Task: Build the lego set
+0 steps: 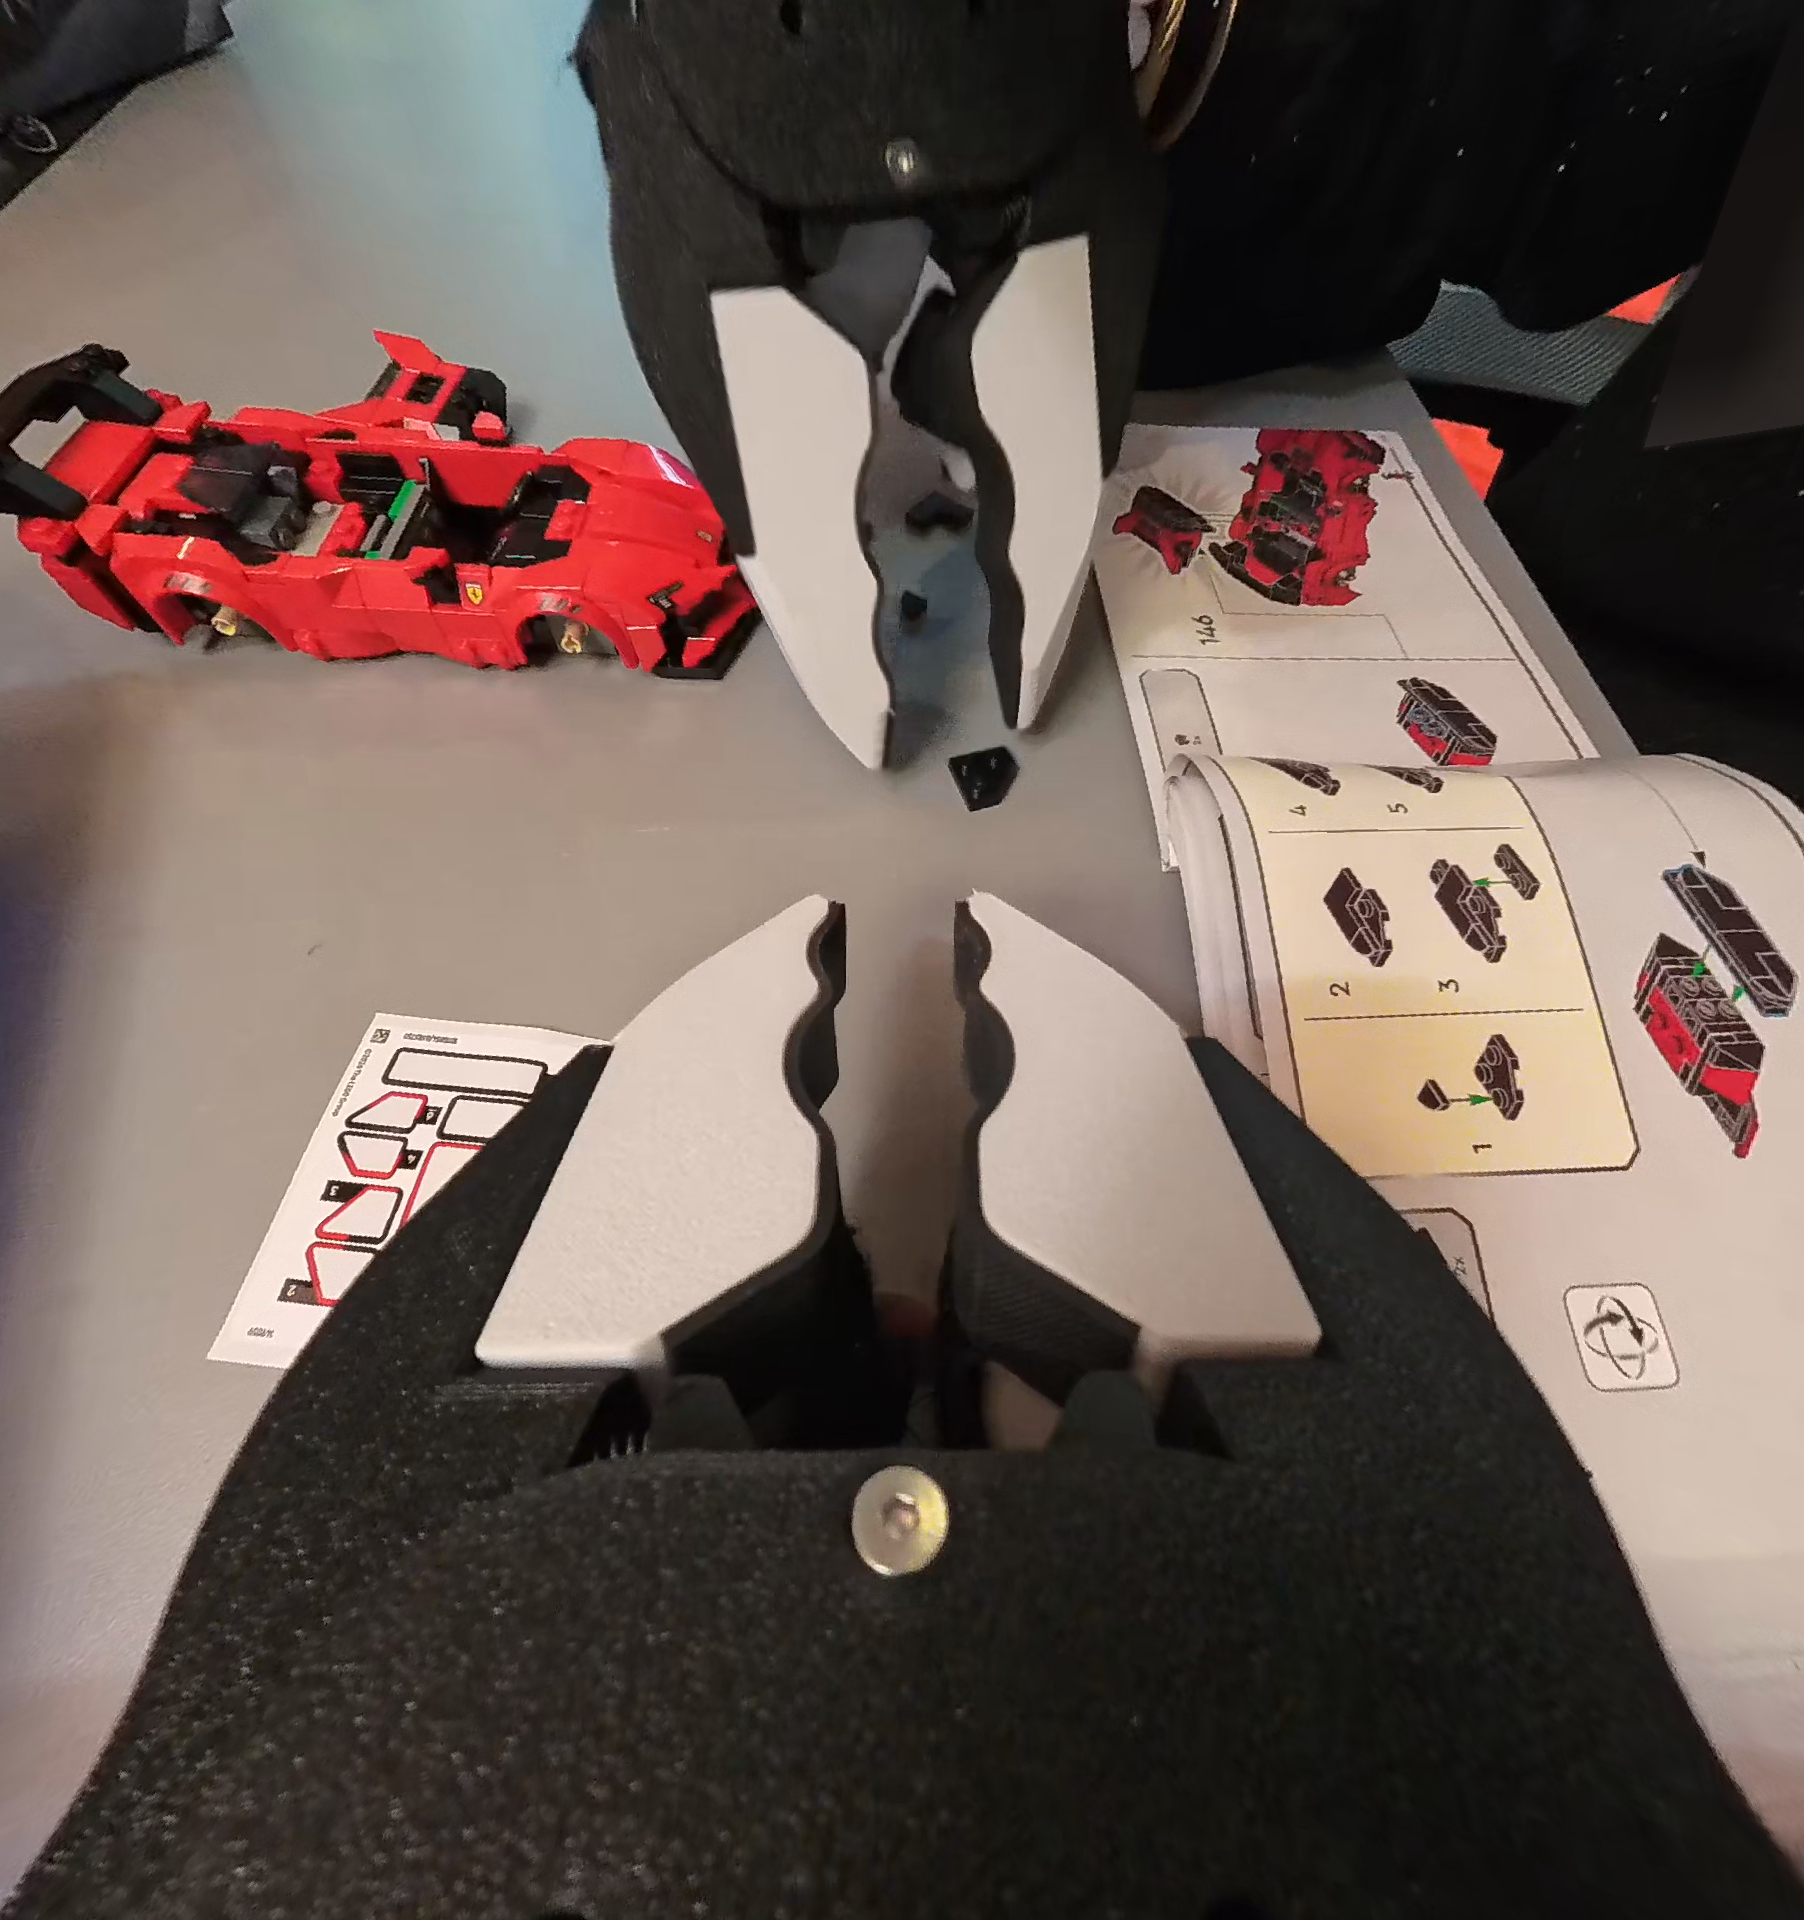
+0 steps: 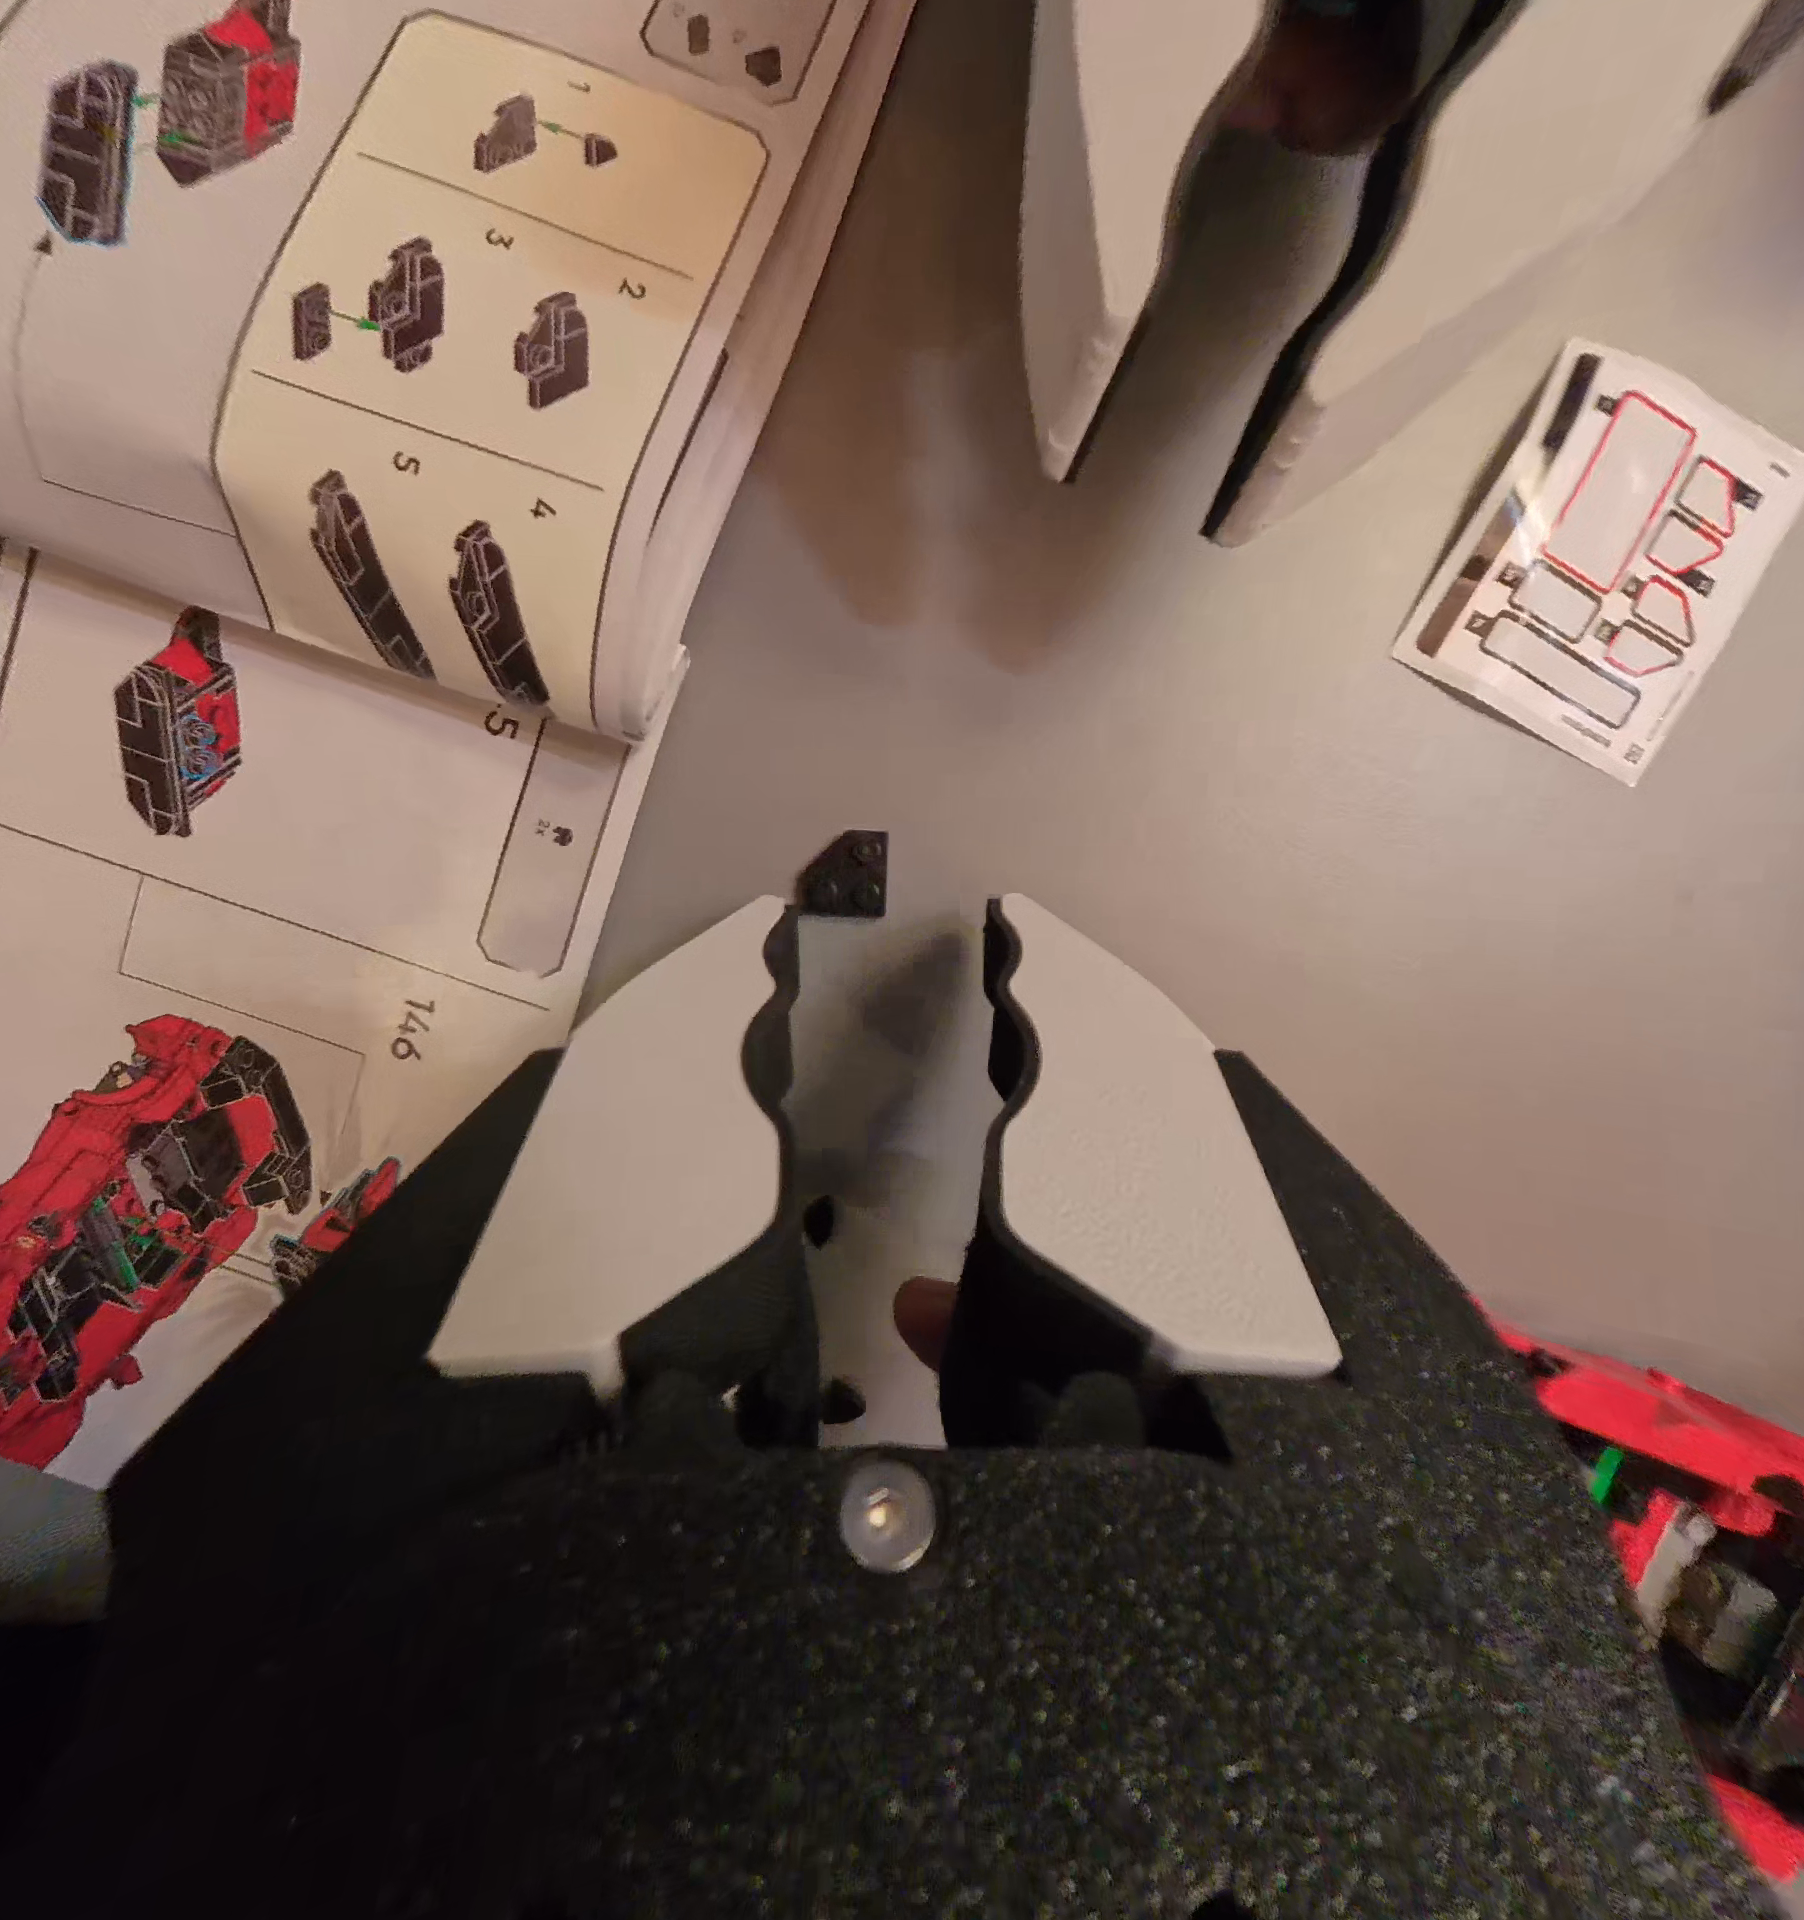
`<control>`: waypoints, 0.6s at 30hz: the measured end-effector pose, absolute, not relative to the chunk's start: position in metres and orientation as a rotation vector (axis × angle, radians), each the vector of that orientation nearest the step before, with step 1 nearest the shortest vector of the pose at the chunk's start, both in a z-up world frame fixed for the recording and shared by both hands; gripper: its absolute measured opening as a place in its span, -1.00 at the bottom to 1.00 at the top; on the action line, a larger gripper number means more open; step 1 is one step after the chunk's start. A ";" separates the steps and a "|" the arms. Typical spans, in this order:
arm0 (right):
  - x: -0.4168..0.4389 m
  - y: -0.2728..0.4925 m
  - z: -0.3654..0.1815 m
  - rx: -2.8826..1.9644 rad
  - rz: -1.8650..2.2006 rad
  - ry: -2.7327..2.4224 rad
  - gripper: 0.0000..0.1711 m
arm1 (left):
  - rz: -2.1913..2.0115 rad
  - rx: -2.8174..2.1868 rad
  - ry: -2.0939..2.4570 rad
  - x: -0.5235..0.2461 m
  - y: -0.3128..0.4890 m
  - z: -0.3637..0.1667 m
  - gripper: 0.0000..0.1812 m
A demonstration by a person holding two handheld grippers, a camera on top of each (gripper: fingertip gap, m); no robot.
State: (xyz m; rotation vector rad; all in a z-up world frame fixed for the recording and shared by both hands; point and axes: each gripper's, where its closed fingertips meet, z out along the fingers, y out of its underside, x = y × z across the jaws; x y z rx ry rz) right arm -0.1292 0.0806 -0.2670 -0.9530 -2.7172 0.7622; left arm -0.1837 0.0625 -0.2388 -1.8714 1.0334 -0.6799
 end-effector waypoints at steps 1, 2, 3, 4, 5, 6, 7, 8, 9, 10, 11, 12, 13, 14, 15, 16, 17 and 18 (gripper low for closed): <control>-0.128 0.082 -0.262 -0.969 0.784 -2.690 -0.60 | -0.679 -1.872 1.035 -0.184 0.063 -0.239 -0.78; -0.127 0.085 -0.256 -0.987 0.813 -2.655 -0.60 | -0.677 -1.873 1.037 -0.183 0.062 -0.239 -0.78; -0.125 0.088 -0.248 -1.012 0.840 -2.608 -0.62 | -0.676 -1.873 1.039 -0.183 0.062 -0.240 -0.78; -0.122 0.094 -0.241 -1.049 0.854 -2.552 -0.65 | -0.675 -1.874 1.041 -0.183 0.062 -0.240 -0.78; -0.117 0.102 -0.233 -1.090 0.859 -2.498 -0.67 | -0.674 -1.875 1.043 -0.183 0.062 -0.240 -0.78; -0.110 0.109 -0.227 -1.131 0.866 -2.444 -0.70 | -0.673 -1.877 1.044 -0.183 0.062 -0.240 -0.78; -0.102 0.117 -0.221 -1.179 0.866 -2.385 -0.74 | -0.672 -1.876 1.044 -0.182 0.062 -0.240 -0.78; -0.093 0.127 -0.218 -1.241 0.849 -2.322 -0.77 | -0.672 -1.874 1.044 -0.182 0.062 -0.240 -0.79; -0.083 0.138 -0.218 -1.315 0.826 -2.269 -0.79 | -0.671 -1.873 1.042 -0.182 0.063 -0.240 -0.79; -0.071 0.147 -0.221 -1.399 0.800 -2.229 -0.81 | -0.672 -1.871 1.039 -0.182 0.063 -0.239 -0.79; -0.060 0.154 -0.226 -1.477 0.776 -2.199 -0.82 | -0.674 -1.868 1.037 -0.183 0.063 -0.239 -0.79; -0.050 0.158 -0.231 -1.539 0.761 -2.176 -0.83 | -0.675 -1.865 1.033 -0.183 0.063 -0.238 -0.79; -0.042 0.159 -0.235 -1.578 0.757 -2.161 -0.84 | -0.676 -1.864 1.029 -0.183 0.064 -0.238 -0.80; -0.036 0.158 -0.239 -1.594 0.760 -2.155 -0.84 | -0.677 -1.863 1.024 -0.183 0.064 -0.237 -0.80; -0.032 0.157 -0.243 -1.599 0.759 -2.158 -0.84 | -0.679 -1.861 1.018 -0.183 0.065 -0.237 -0.80; -0.028 0.157 -0.246 -1.603 0.747 -2.158 -0.84 | -0.682 -1.859 1.010 -0.184 0.065 -0.236 -0.80; -0.027 0.158 -0.248 -1.601 0.741 -2.155 -0.84 | -0.685 -1.854 1.001 -0.185 0.066 -0.235 -0.80; -0.028 0.156 -0.249 -1.596 0.759 -2.153 -0.85 | -0.688 -1.849 0.990 -0.185 0.066 -0.234 -0.81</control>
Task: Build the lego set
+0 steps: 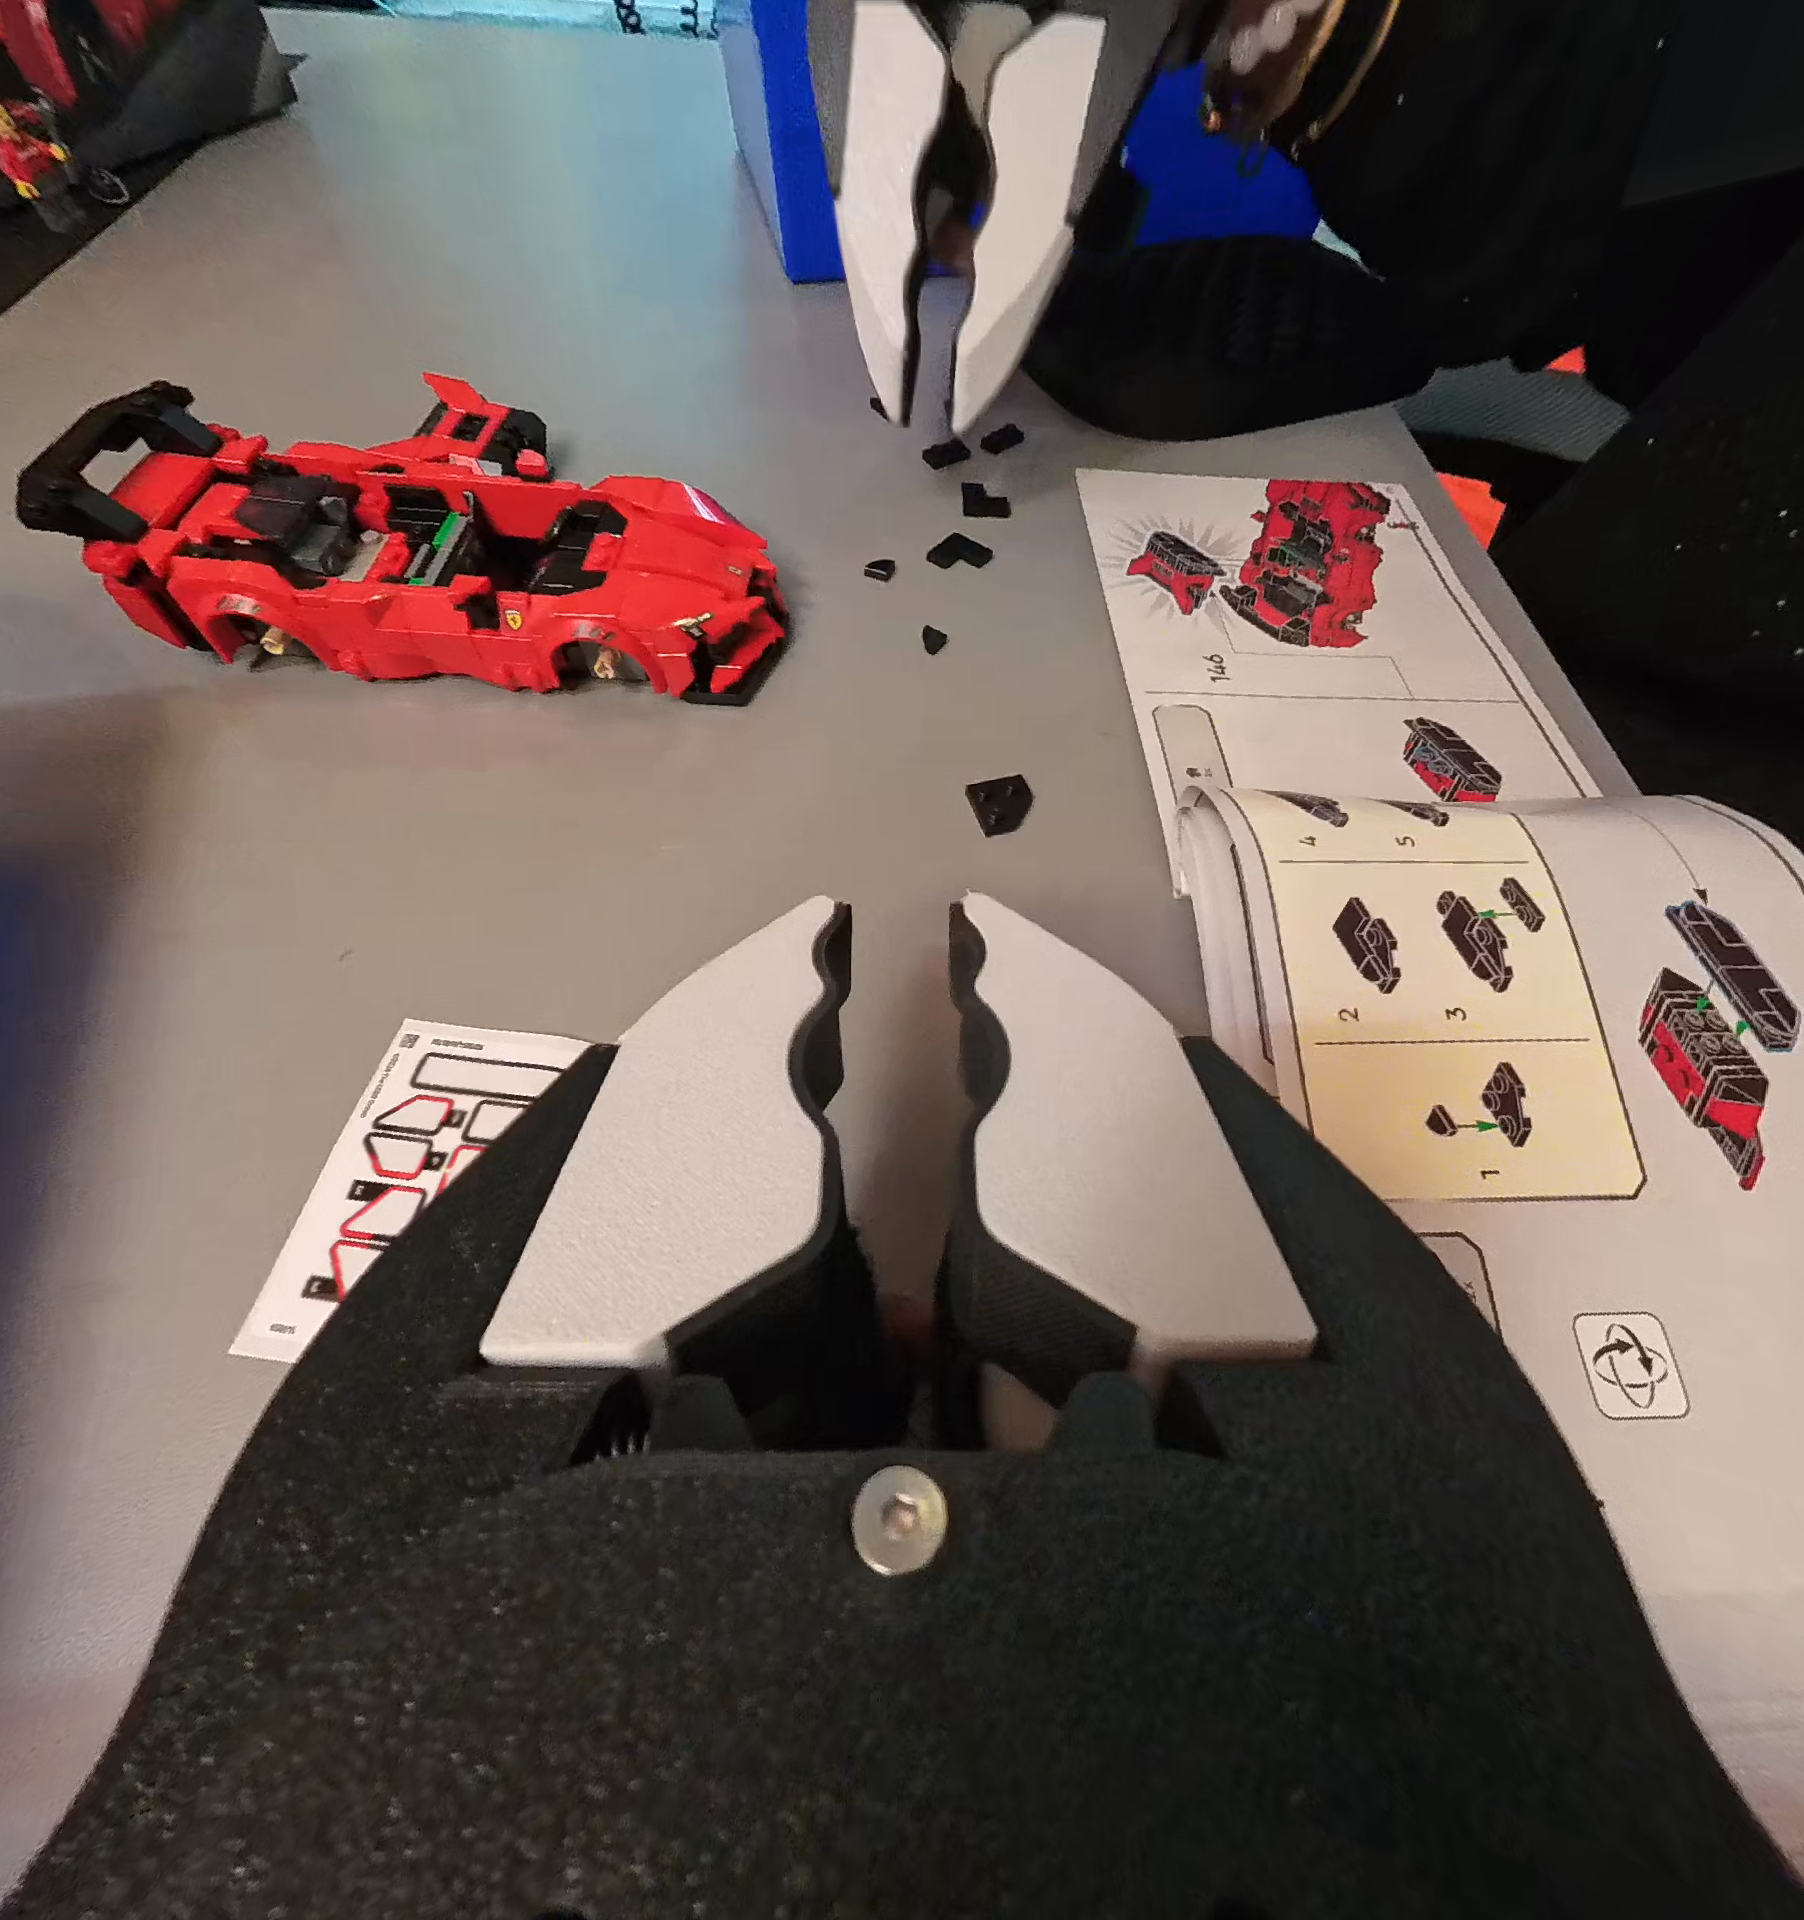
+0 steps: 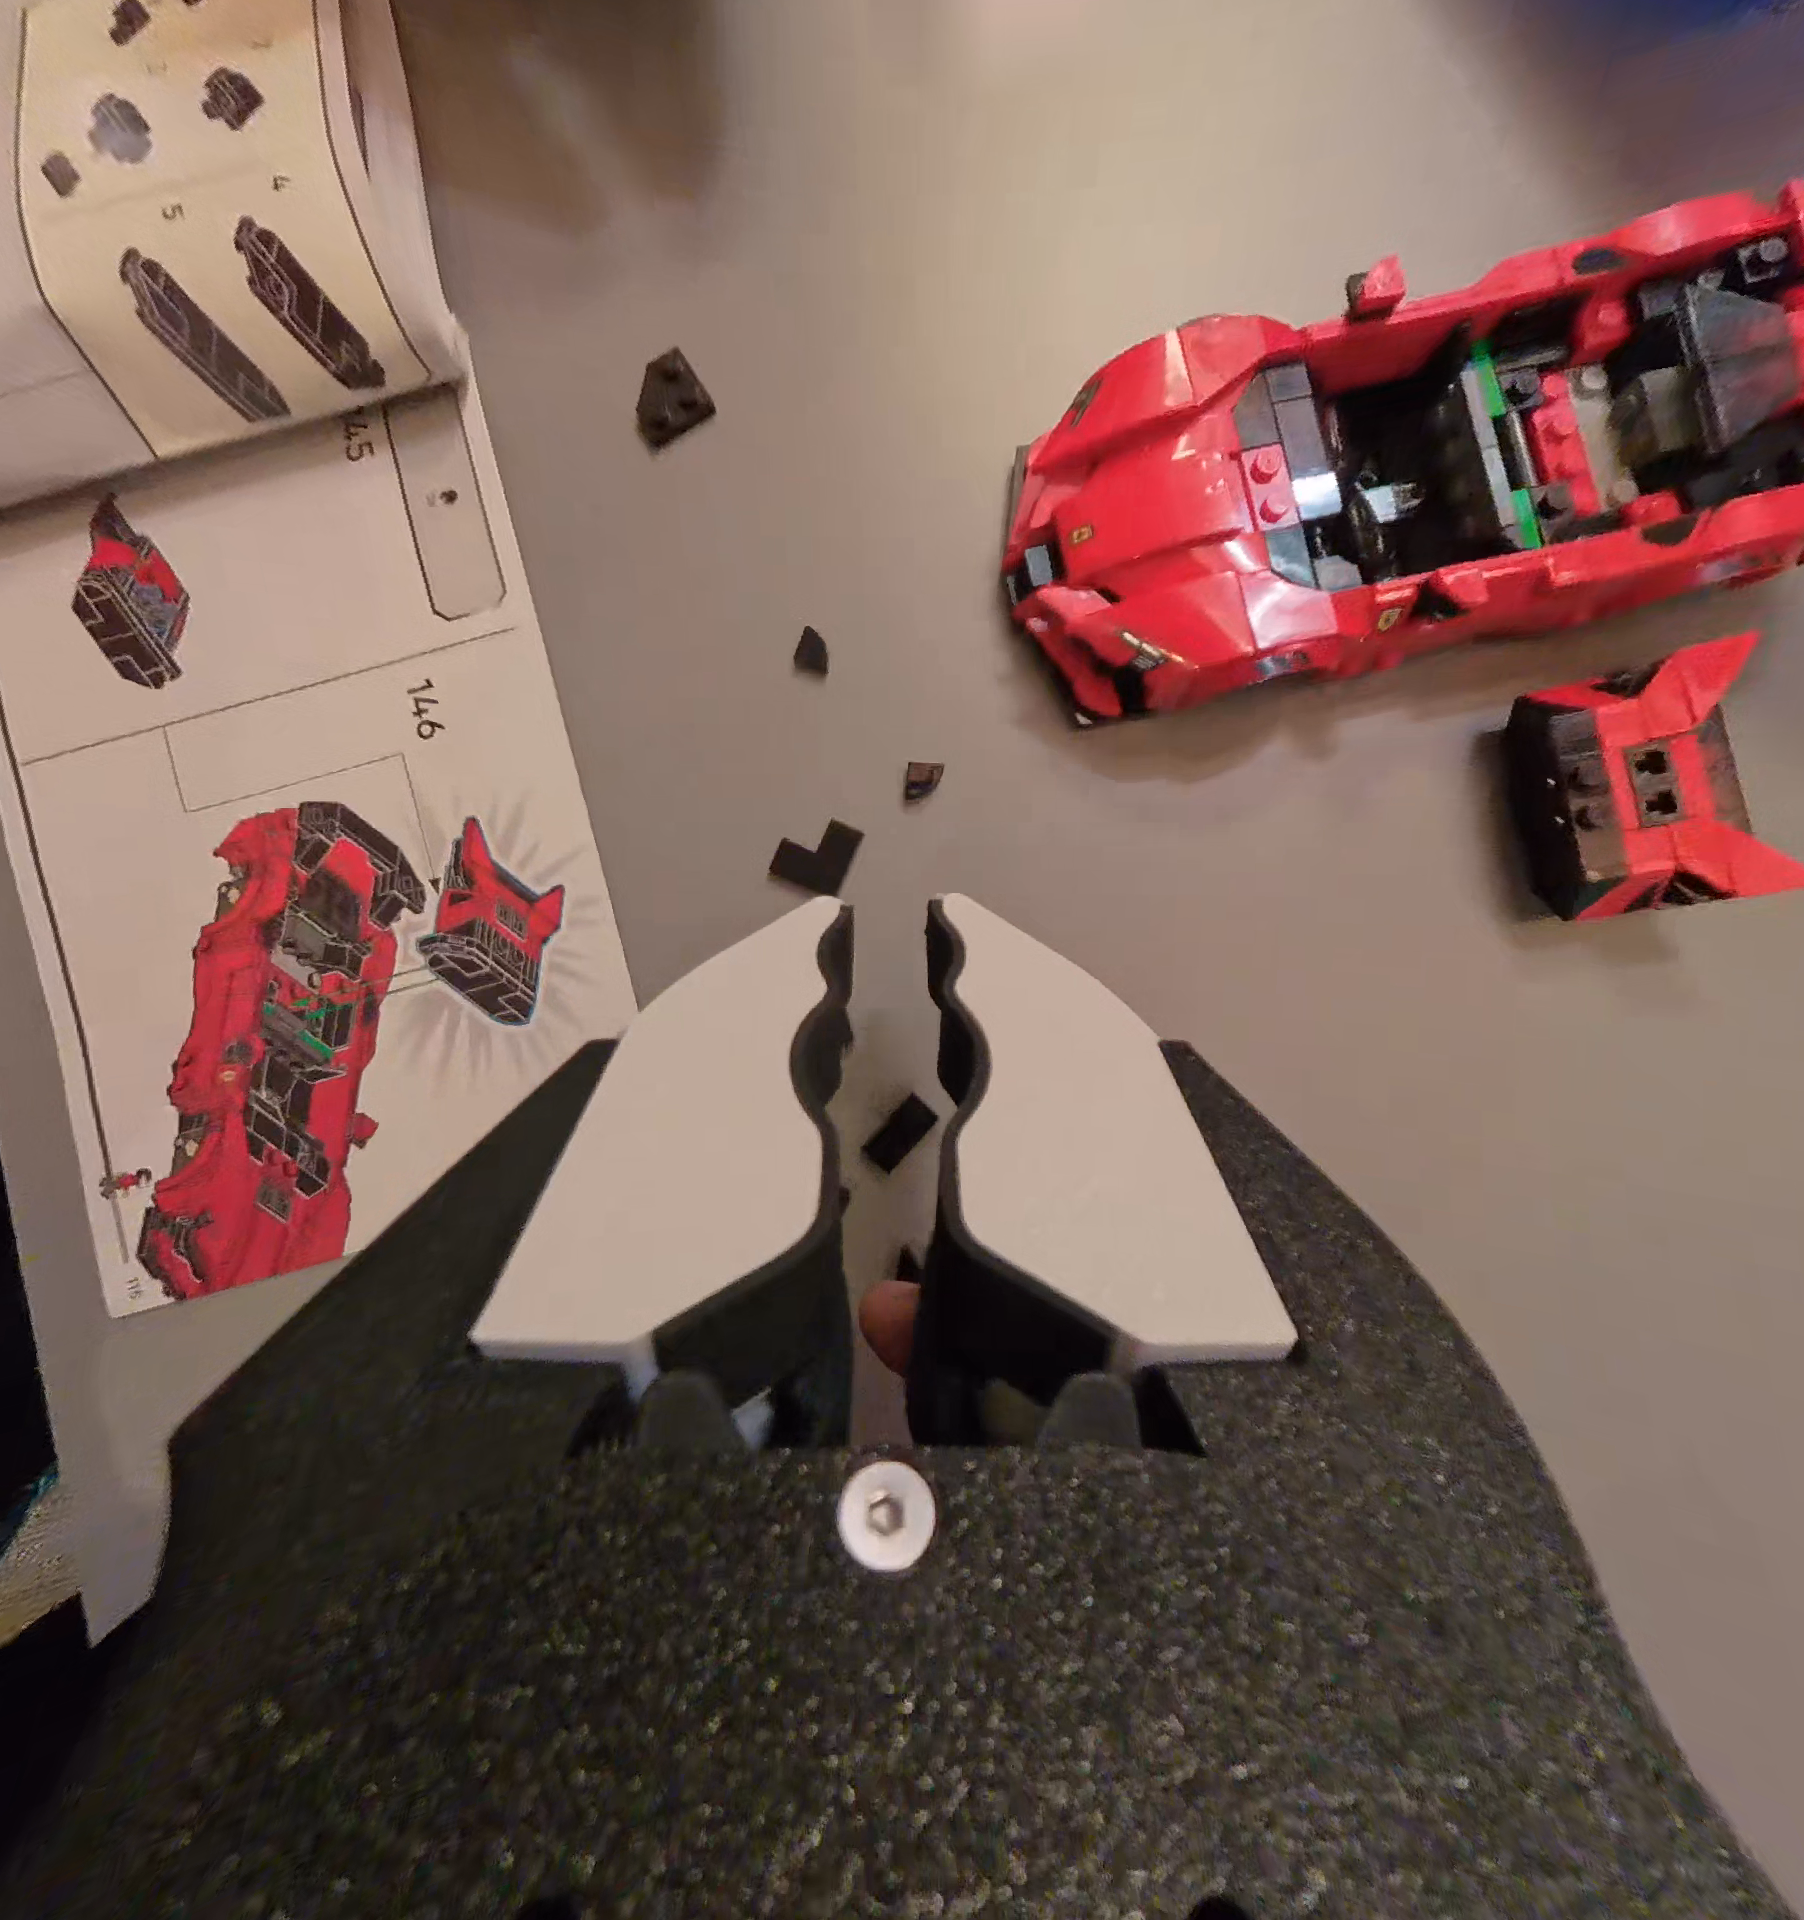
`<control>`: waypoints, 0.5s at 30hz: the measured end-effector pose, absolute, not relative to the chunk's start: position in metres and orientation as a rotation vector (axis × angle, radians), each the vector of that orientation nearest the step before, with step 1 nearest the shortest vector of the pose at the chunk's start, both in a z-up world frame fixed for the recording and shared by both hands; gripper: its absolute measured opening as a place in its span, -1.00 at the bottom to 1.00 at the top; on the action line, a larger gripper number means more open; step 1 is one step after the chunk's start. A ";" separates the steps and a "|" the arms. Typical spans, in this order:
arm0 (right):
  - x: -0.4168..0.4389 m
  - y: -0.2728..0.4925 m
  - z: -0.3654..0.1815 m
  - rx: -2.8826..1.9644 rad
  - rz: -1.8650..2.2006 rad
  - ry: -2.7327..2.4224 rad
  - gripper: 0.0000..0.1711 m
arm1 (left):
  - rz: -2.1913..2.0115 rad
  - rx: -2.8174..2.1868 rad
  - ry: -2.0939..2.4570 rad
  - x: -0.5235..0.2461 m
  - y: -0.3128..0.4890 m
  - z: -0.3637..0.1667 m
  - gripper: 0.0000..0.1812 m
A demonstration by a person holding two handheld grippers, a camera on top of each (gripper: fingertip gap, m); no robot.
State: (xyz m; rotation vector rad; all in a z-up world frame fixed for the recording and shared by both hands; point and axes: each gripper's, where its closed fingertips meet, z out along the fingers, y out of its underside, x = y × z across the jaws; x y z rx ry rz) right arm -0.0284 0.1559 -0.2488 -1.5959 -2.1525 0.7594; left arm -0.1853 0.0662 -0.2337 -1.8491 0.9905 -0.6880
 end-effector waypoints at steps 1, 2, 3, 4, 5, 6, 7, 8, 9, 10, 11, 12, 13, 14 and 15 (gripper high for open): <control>-0.033 0.154 -0.250 -1.601 0.791 -2.139 -0.86 | -0.691 -1.844 0.980 -0.186 0.067 -0.232 -0.81; -0.037 0.152 -0.253 -1.632 0.812 -2.127 -0.88 | -0.692 -1.839 0.971 -0.187 0.067 -0.231 -0.81; -0.041 0.151 -0.257 -1.681 0.810 -2.122 -0.89 | -0.692 -1.835 0.964 -0.187 0.068 -0.230 -0.81; -0.045 0.150 -0.261 -1.727 0.801 -2.108 -0.89 | -0.693 -1.833 0.958 -0.188 0.068 -0.230 -0.81; -0.050 0.146 -0.262 -1.747 0.817 -2.100 -0.89 | -0.693 -1.832 0.954 -0.188 0.068 -0.229 -0.81; -0.055 0.138 -0.261 -1.738 0.849 -2.104 -0.89 | -0.693 -1.831 0.953 -0.188 0.068 -0.229 -0.81; -0.061 0.131 -0.261 -1.712 0.863 -2.112 -0.89 | -0.693 -1.831 0.954 -0.188 0.068 -0.229 -0.82; -0.065 0.127 -0.262 -1.689 0.832 -2.126 -0.87 | -0.694 -1.831 0.956 -0.188 0.068 -0.230 -0.81; -0.068 0.126 -0.265 -1.670 0.779 -2.146 -0.84 | -0.695 -1.833 0.958 -0.188 0.068 -0.230 -0.81; -0.071 0.125 -0.267 -1.649 0.750 -2.171 -0.82 | -0.696 -1.833 0.961 -0.188 0.068 -0.230 -0.81; -0.073 0.121 -0.269 -1.623 0.752 -2.201 -0.82 | -0.696 -1.834 0.965 -0.187 0.067 -0.230 -0.81; -0.074 0.120 -0.270 -1.599 0.746 -2.222 -0.82 | -0.694 -1.834 0.971 -0.187 0.067 -0.231 -0.81; -0.075 0.122 -0.272 -1.584 0.723 -2.234 -0.82 | -0.692 -1.836 0.977 -0.187 0.067 -0.231 -0.81; -0.076 0.122 -0.274 -1.570 0.719 -2.256 -0.82 | -0.690 -1.838 0.982 -0.186 0.066 -0.232 -0.81; -0.077 0.121 -0.274 -1.555 0.732 -2.271 -0.82 | -0.688 -1.841 0.987 -0.186 0.066 -0.232 -0.81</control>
